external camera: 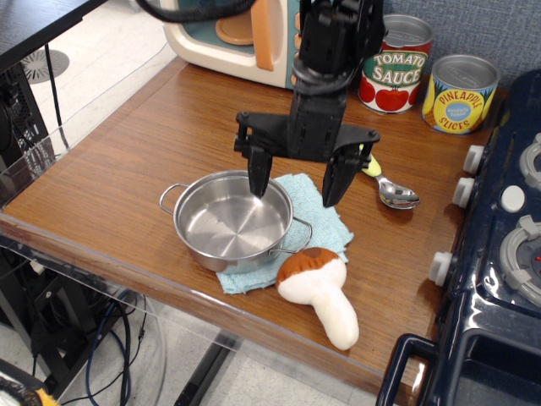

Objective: Place the pot in front of the microwave

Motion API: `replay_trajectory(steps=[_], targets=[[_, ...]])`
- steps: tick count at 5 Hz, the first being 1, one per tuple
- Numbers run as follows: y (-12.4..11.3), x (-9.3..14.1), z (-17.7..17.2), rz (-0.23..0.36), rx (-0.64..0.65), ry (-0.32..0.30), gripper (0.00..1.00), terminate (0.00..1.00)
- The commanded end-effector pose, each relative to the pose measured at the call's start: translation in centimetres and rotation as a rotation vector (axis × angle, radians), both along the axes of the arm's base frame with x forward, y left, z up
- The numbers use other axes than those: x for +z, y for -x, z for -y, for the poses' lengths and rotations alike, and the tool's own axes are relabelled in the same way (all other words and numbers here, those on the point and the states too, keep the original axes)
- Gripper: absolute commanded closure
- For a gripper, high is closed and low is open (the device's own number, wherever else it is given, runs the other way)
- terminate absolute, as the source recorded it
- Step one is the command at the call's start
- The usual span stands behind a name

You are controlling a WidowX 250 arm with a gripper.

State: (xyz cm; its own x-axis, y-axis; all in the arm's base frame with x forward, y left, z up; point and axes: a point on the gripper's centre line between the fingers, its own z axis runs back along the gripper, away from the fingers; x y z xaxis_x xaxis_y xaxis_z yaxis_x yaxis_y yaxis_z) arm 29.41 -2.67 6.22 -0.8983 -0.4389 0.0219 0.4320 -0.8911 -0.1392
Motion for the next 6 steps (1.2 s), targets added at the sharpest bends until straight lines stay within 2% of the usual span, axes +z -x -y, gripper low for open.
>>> replay_trajectory(steps=[1,2,3,4,5,6], targets=[[-1.7,0.0,0.2,0.023,0.013,-0.016,0.0,0.0],[-1.4,-0.5,-0.3,-0.008,0.023,-0.04,0.0,0.0],[-1.1,-1.6,-0.8,-0.037,0.031,-0.023,0.0,0.0],[-1.2,-2.1,-0.8,-0.046,0.036,-0.043,0.0,0.0],[-1.3,-2.4,-0.4,-0.045,0.025,-0.05,1.0,0.0],[-1.1,-2.0,-0.3,-0.02,0.031,-0.068,1.0,0.0]])
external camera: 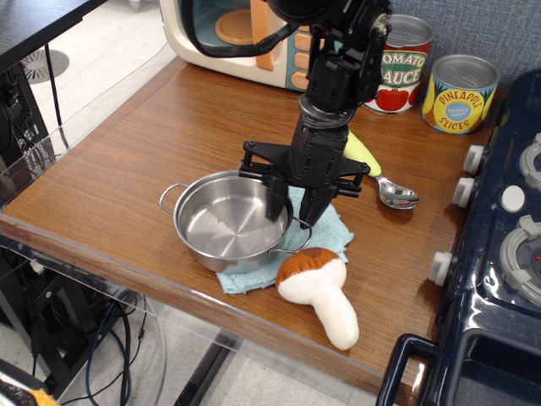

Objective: Place the pot in front of the microwave

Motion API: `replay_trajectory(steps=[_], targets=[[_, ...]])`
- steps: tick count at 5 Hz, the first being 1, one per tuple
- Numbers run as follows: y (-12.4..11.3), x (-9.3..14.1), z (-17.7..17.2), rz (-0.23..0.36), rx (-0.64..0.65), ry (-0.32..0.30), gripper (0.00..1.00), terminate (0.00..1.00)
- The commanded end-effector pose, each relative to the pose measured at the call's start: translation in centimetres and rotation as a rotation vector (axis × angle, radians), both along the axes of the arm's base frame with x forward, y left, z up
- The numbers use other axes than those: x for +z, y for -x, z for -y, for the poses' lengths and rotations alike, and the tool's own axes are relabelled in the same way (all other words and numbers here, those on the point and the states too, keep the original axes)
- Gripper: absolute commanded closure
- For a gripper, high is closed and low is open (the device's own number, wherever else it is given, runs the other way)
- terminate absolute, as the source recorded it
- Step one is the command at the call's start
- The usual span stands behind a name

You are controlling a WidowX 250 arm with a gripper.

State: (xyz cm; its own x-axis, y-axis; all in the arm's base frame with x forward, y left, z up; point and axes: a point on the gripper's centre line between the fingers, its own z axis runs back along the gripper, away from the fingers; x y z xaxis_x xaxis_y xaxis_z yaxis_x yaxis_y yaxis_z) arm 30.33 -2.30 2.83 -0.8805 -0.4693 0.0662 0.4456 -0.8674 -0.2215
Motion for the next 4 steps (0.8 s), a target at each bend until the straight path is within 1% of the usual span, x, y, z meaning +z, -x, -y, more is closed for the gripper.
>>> replay_trajectory(steps=[1,2,3,4], targets=[[-0.1,2.0,0.0,0.076,0.001,-0.024,1.0,0.0],[-0.1,2.7,0.1,0.077,-0.039,-0.021,1.0,0.0],[0.2,5.0,-0.7,0.109,-0.07,-0.019,1.0,0.0],[-0.3,6.8,-2.1,0.129,-0.103,-0.03,1.0,0.0]])
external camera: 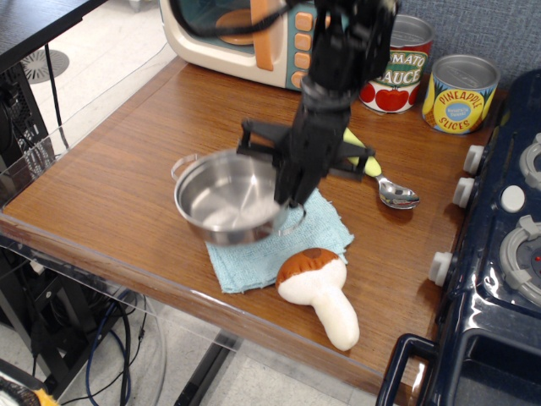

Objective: Place the pot in front of the microwave

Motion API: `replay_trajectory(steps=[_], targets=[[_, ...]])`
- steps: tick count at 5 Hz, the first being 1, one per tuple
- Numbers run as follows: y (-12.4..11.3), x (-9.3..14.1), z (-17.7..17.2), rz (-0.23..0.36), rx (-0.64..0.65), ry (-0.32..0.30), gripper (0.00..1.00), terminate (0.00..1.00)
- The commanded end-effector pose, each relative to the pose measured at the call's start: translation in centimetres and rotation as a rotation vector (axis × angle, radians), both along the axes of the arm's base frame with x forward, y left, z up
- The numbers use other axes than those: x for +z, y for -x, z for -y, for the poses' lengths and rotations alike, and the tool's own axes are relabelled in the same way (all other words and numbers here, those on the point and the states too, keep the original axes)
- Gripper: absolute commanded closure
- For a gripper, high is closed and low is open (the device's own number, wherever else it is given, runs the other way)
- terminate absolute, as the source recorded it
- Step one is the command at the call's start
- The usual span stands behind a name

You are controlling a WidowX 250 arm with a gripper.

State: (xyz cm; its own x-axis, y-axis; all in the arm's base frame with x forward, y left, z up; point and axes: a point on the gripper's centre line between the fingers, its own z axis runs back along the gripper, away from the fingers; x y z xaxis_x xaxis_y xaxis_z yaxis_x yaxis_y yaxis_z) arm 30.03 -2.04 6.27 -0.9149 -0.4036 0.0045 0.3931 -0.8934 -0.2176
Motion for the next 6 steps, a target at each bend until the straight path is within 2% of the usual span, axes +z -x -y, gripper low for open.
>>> replay_trajectory(steps=[1,2,3,5,6], targets=[[-2.0,4.8,-3.8,0.083,-0.052,-0.061,1.0,0.0],[-4.1,5.4,-5.8,0.079,-0.081,-0.088,1.0,0.0],[-6.2,5.4,-8.0,0.083,-0.049,-0.109,1.0,0.0],[-9.8,4.2,-13.0,0.066,0.028,-0.135,1.0,0.0],[-11.4,2.8,-14.1,0.039,0.045,-0.117,1.0,0.0]])
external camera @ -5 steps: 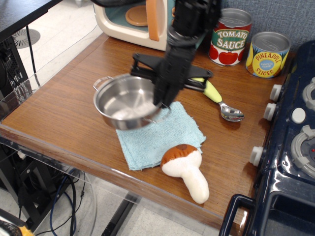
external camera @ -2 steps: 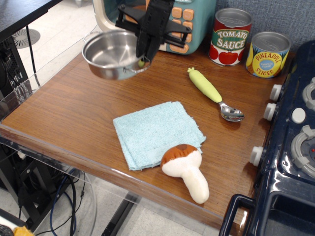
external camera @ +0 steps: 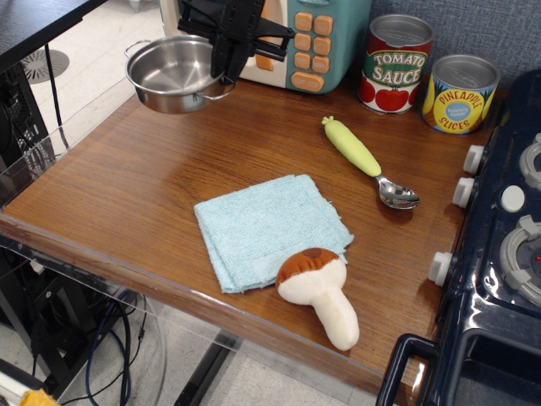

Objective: Place the pot in front of the microwave

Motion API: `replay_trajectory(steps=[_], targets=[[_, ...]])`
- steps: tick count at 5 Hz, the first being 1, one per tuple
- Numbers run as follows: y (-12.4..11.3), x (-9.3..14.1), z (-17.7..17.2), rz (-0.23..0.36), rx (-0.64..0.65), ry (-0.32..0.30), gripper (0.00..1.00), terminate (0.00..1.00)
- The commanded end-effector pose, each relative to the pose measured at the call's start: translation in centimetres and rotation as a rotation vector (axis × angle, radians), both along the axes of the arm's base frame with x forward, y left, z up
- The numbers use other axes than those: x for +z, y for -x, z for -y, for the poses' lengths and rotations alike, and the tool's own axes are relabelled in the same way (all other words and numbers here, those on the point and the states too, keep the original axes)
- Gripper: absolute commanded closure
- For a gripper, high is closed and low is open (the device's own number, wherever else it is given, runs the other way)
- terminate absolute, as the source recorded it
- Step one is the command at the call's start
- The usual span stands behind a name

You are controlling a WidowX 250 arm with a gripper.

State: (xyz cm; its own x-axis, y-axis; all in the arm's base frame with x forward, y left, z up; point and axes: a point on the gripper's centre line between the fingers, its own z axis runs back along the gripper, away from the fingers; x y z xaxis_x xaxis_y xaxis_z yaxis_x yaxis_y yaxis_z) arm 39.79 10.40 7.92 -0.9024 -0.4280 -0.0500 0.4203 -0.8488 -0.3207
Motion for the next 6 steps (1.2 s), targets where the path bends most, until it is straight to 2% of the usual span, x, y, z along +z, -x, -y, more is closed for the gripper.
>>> replay_trajectory(steps=[1,4,5,6], targets=[[-2.8,0.2,-2.9,0.02,0.022,0.01,1.0,0.0],[-3.0,-1.8,-3.3,-0.031,-0.008,0.015,1.0,0.0],[-2.8,-2.0,-2.9,-0.031,-0.013,0.014,0.0,0.0],[-2.8,-1.8,-2.9,-0.032,-0.008,0.017,0.0,0.0]])
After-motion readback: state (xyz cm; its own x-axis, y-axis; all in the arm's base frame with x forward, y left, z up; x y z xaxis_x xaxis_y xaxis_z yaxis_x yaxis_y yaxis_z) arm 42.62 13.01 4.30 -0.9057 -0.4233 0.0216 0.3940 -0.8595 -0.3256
